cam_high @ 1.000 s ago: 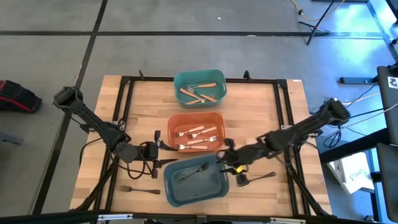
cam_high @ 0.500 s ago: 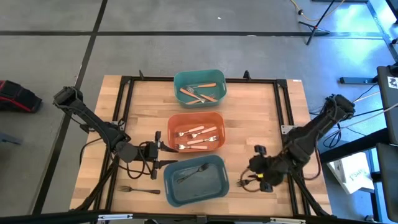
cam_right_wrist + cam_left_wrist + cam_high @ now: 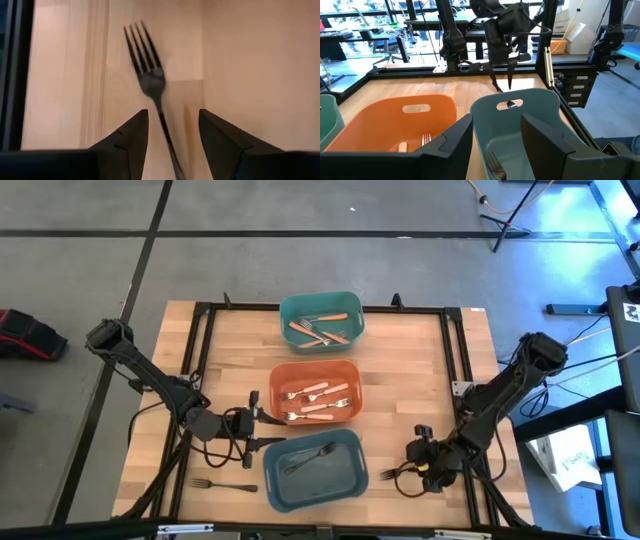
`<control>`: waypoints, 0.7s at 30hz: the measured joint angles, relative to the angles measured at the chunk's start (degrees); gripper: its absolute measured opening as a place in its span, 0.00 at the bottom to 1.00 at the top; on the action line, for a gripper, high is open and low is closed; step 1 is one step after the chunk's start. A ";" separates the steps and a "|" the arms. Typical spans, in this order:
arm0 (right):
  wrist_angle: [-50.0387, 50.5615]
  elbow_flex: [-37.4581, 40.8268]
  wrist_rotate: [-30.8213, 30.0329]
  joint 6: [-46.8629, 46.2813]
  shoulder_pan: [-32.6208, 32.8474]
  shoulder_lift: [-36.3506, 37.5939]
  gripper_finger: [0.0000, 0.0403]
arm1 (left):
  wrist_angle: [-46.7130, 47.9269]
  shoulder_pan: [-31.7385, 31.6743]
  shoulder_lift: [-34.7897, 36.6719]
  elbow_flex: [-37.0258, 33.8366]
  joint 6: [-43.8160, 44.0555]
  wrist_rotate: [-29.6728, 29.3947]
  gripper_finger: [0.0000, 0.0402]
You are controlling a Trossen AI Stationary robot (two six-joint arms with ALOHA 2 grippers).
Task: Sort silverware by color (type)
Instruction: Put the black fork into the blue bin
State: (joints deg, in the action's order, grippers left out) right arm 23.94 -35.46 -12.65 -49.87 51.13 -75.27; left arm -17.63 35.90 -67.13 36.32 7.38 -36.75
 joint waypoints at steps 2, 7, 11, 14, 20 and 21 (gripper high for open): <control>-2.61 1.52 0.19 0.17 0.00 -0.46 0.39 | 0.00 0.00 0.00 0.00 0.00 0.00 0.40; -5.95 2.59 0.79 0.64 0.00 -2.56 0.31 | 0.00 -0.02 0.00 0.00 -0.42 -0.03 0.40; -9.78 2.57 1.29 0.66 0.00 -5.09 0.25 | 0.00 -0.02 0.00 0.00 -0.44 -0.03 0.40; -9.57 2.57 1.43 0.68 0.00 -7.47 0.23 | 0.00 -0.02 0.00 0.00 -0.44 -0.02 0.40; -9.92 2.33 2.09 2.17 -0.02 -10.12 0.22 | 0.00 -0.04 0.00 0.00 -0.42 -0.02 0.40; -9.85 2.33 1.88 2.51 -0.02 -10.18 0.21 | 0.00 -0.04 0.00 0.00 -0.43 -0.02 0.40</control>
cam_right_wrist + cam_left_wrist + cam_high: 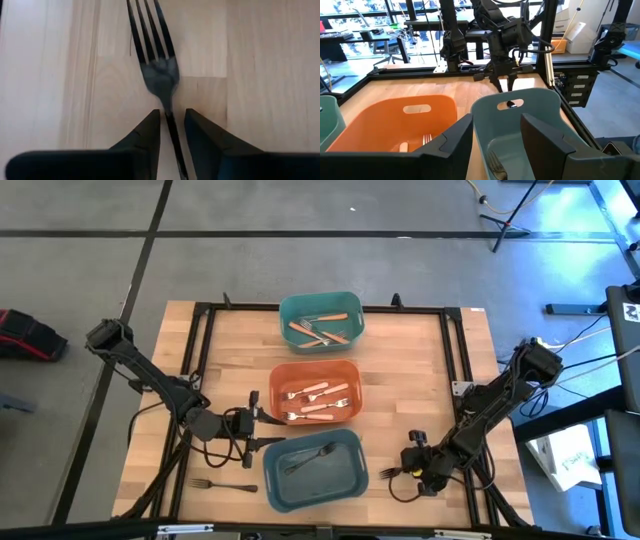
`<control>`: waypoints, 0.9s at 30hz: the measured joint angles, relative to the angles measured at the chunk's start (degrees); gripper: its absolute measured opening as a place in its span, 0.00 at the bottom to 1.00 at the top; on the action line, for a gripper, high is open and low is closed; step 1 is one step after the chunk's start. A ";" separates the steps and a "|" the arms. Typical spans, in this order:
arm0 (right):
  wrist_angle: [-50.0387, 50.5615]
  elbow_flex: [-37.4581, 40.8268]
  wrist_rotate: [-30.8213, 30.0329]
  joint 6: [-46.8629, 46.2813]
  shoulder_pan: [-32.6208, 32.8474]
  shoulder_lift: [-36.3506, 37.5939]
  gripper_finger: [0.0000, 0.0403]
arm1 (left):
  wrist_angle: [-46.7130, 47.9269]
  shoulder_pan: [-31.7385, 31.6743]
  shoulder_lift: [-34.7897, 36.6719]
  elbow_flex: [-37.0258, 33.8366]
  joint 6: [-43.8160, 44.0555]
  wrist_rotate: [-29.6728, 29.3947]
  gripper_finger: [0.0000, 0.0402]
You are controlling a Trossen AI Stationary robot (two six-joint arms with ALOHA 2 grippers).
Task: Sort silverware by color (type)
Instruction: Put the black fork into the blue bin
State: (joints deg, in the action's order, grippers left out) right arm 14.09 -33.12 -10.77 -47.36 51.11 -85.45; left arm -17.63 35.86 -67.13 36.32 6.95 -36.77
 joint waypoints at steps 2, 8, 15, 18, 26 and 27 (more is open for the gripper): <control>0.15 0.00 -0.39 0.80 -0.01 -0.04 0.17 | 0.00 -0.06 0.00 0.00 -0.01 -0.02 0.40; 0.13 0.02 -0.22 1.52 -0.13 -0.07 0.02 | 0.00 -0.39 0.00 0.00 0.01 -0.15 0.40; 4.77 -2.88 -0.15 4.14 -0.15 0.74 0.03 | 0.01 -0.37 0.00 0.00 0.10 -0.03 0.40; 10.20 -6.83 -0.38 5.82 -0.13 2.67 0.01 | 0.00 -0.37 0.00 0.00 0.18 -0.02 0.40; 27.74 -21.21 -5.77 7.90 -0.13 5.86 0.01 | 0.02 -0.37 0.00 0.00 0.18 0.02 0.40; 28.83 -23.40 -6.71 9.01 -0.13 5.90 0.01 | 0.01 -0.37 0.00 0.00 0.18 0.04 0.40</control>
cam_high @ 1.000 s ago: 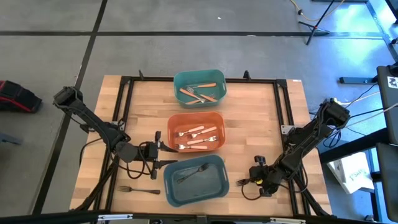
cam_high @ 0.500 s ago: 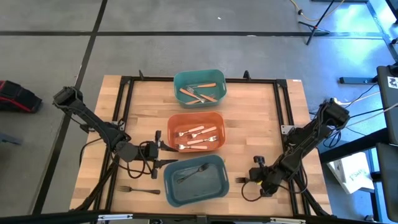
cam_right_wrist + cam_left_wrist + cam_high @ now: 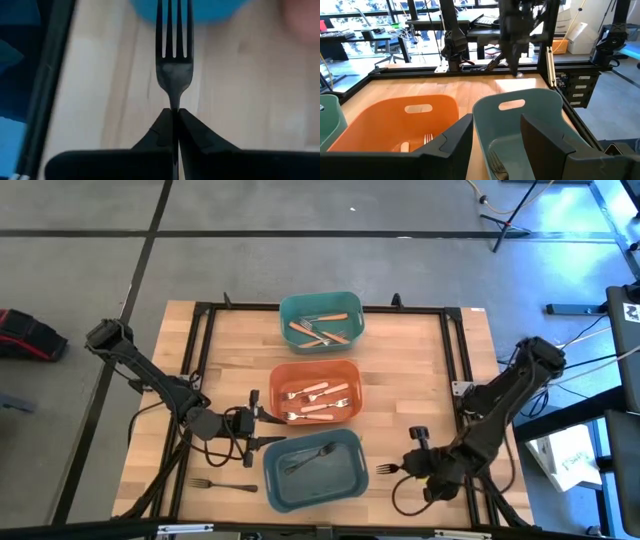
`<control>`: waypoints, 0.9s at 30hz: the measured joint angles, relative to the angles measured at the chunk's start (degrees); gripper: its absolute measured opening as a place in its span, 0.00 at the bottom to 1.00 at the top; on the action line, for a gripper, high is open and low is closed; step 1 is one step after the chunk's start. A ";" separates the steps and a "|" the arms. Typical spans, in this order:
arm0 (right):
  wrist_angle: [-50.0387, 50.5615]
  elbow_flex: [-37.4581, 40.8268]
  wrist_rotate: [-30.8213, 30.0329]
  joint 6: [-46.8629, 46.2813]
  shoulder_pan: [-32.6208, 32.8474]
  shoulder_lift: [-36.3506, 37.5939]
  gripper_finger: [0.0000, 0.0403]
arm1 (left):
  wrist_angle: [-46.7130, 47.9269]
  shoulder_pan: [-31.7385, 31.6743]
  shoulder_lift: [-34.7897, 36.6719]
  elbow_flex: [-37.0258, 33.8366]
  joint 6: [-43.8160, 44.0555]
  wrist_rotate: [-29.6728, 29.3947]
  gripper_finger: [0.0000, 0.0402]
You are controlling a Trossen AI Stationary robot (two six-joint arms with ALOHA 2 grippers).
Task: Sort silverware by color (type)
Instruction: Put the black fork into the blue bin
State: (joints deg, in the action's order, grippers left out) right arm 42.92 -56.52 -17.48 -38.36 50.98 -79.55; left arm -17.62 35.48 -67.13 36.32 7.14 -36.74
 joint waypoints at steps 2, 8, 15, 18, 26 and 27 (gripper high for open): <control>0.89 -3.84 -2.32 1.79 0.00 -0.11 0.01 | -0.01 0.00 0.00 0.00 0.00 -0.02 0.40; -4.24 -11.73 -14.17 12.27 -1.19 -0.07 0.00 | -0.01 0.00 0.00 0.00 0.00 -0.02 0.40; -20.26 -12.17 -15.46 23.97 -8.79 -2.18 0.01 | -0.01 0.00 0.00 0.00 0.00 -0.02 0.40; -28.32 -12.17 -12.06 30.23 -12.59 -5.03 0.01 | -0.01 0.00 0.00 0.00 0.00 -0.02 0.40; -48.99 -12.17 0.92 41.76 -19.44 -14.73 0.01 | -0.01 -0.16 0.00 0.00 -0.02 -0.01 0.40; -50.04 -12.17 1.57 42.48 -20.12 -15.97 0.01 | -0.01 -0.26 0.00 0.00 -0.02 -0.01 0.40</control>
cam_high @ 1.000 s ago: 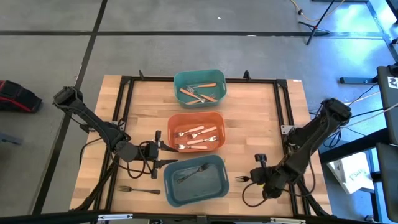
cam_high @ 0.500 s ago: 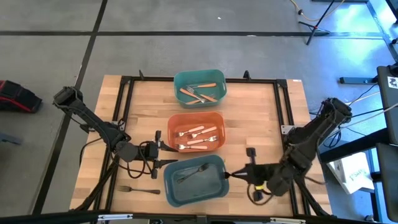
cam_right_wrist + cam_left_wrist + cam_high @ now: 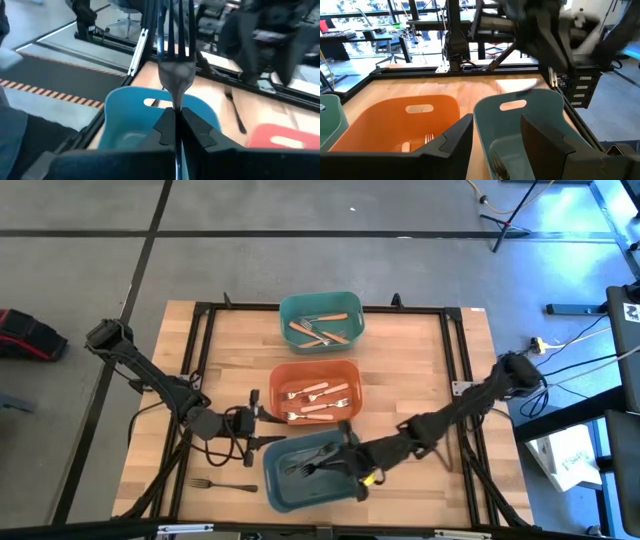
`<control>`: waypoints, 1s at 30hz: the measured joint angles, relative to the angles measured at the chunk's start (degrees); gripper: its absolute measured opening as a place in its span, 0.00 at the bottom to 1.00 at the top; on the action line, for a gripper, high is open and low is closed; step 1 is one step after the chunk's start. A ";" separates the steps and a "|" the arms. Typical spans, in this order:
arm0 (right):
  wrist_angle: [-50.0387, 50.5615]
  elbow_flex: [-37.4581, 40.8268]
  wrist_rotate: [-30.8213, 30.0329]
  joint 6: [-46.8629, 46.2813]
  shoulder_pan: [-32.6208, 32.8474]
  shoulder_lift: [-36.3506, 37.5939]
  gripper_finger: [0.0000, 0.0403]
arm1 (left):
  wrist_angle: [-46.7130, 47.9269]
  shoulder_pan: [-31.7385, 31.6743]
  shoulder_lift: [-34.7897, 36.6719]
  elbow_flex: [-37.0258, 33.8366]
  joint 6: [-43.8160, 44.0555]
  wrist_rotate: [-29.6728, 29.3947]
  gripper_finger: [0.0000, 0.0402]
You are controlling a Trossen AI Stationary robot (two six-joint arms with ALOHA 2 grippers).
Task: Sort silverware by color (type)
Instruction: Put the black fork into the blue bin
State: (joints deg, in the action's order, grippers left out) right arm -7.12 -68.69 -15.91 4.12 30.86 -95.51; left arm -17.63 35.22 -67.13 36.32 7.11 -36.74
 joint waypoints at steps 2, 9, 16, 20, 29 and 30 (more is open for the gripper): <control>-0.46 0.00 0.22 0.85 -1.08 -2.28 0.01 | 0.00 -0.09 0.00 0.00 0.01 -0.02 0.40; 0.59 0.00 4.68 0.46 -4.80 -9.77 0.01 | 0.00 -0.11 0.00 -0.01 0.04 0.00 0.40; 0.97 0.00 6.21 -2.69 -5.85 -15.14 0.01 | -0.07 -0.12 0.02 -0.02 0.21 -0.02 0.40; -0.30 0.00 6.00 -2.55 -5.93 -16.10 0.02 | -0.23 -0.53 0.01 -0.02 0.02 -0.03 0.40; 1.99 -1.56 7.12 -2.54 -5.63 -14.39 0.29 | 2.70 -0.87 0.58 1.08 0.86 0.01 0.40; 3.95 -2.22 7.81 -2.56 -5.26 -13.23 0.32 | 5.23 -0.60 1.06 2.03 1.81 -0.01 0.40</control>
State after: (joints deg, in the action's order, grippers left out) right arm -3.17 -70.90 -8.10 1.57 25.60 -108.74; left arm -12.40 34.62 -66.07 38.35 8.92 -36.75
